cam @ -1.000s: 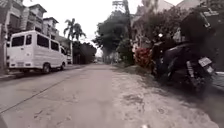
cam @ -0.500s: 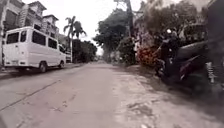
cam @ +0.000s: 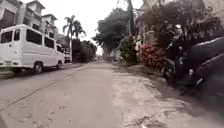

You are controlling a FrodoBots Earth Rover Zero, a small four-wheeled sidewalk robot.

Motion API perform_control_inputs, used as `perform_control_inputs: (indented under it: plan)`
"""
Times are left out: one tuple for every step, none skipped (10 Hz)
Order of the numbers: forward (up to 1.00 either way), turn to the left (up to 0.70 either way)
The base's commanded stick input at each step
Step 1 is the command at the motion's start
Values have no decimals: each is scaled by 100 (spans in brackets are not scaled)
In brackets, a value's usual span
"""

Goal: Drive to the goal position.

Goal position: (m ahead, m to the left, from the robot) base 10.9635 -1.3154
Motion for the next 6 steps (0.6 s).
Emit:
perform_control_inputs:
  plan:
    - [70, 0]
    - [70, 0]
    - [70, 0]
    - [70, 0]
    - [70, 0]
    - [70, 0]
